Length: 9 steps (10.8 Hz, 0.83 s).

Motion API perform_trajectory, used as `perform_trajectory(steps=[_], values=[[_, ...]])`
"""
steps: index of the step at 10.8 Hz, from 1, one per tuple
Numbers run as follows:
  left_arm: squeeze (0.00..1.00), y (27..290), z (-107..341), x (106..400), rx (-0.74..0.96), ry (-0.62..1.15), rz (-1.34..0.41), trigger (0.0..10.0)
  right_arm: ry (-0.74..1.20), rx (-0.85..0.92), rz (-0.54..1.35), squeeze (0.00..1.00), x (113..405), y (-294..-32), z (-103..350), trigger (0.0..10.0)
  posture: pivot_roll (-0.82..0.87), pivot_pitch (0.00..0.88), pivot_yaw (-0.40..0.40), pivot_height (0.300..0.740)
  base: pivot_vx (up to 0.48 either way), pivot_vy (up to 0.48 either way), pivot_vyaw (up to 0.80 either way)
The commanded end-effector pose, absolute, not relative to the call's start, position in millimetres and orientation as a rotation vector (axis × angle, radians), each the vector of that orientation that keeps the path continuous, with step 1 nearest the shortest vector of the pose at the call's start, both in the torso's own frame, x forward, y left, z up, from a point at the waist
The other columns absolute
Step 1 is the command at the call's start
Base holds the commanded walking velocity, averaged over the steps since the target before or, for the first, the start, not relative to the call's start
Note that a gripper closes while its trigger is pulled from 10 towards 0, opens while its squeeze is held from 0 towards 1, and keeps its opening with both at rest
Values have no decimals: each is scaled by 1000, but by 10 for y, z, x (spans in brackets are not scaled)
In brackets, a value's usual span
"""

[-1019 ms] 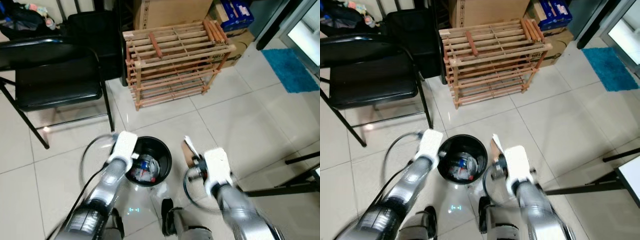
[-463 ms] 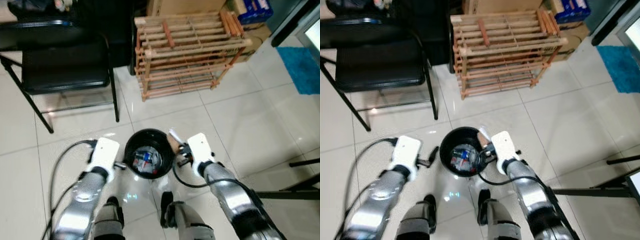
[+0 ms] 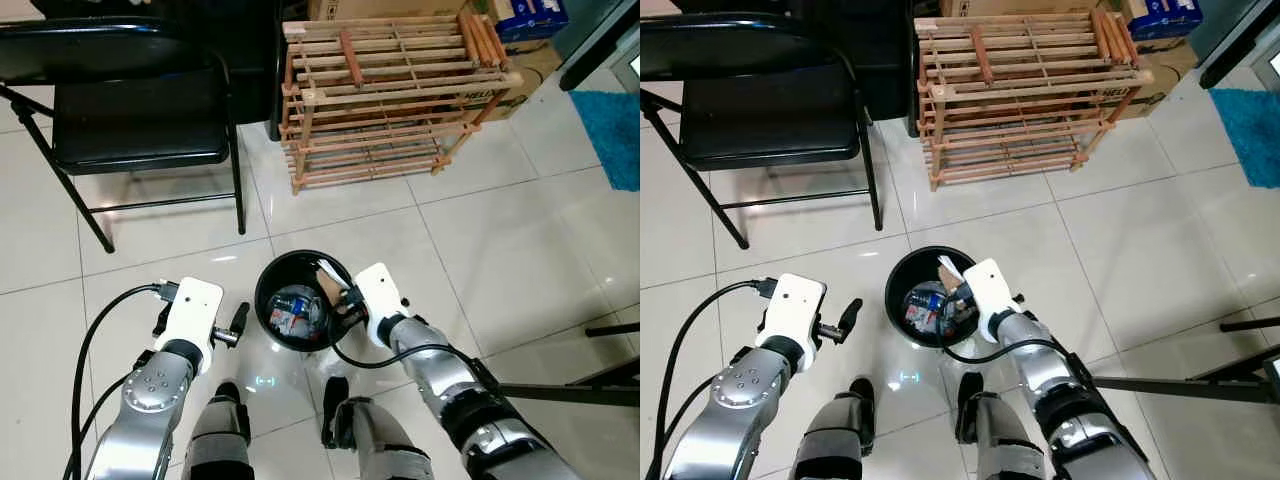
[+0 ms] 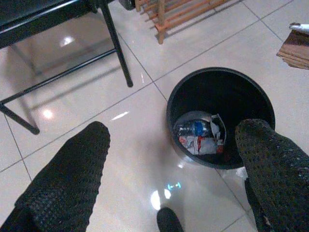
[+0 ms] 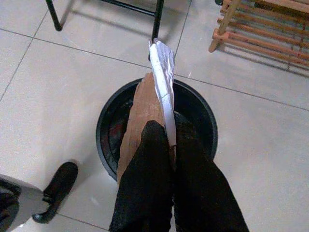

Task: Picking trash to rubbish bin

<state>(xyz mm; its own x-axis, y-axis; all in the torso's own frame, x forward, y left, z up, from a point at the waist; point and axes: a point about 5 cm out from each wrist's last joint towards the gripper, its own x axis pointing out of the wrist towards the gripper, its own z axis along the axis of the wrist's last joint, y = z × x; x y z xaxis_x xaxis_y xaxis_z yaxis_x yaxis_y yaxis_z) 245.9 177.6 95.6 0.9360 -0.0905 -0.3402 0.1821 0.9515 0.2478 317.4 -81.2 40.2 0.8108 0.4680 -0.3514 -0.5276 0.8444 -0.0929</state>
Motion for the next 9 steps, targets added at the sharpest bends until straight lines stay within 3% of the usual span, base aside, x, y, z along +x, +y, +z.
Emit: perform_trajectory(steps=[1,2,3,9], values=[[0,1747,915,2402,274,363,-161,10000,357,-180,518,0,3119,-867,304,10000,481,418,-151,740,0,0,0],[0,1738,918,2396,274,371,-164,10000,344,-174,518,0,3140,-838,322,10000,481,419,-148,740,0,0,0],[0,1732,919,2393,273,379,-166,10000,340,-164,519,1000,3150,-825,326,10000,479,418,-147,740,0,0,0],[0,1708,920,2393,275,393,-178,10000,339,-151,513,1000,3107,-867,259,10000,470,420,-149,740,0,0,0]])
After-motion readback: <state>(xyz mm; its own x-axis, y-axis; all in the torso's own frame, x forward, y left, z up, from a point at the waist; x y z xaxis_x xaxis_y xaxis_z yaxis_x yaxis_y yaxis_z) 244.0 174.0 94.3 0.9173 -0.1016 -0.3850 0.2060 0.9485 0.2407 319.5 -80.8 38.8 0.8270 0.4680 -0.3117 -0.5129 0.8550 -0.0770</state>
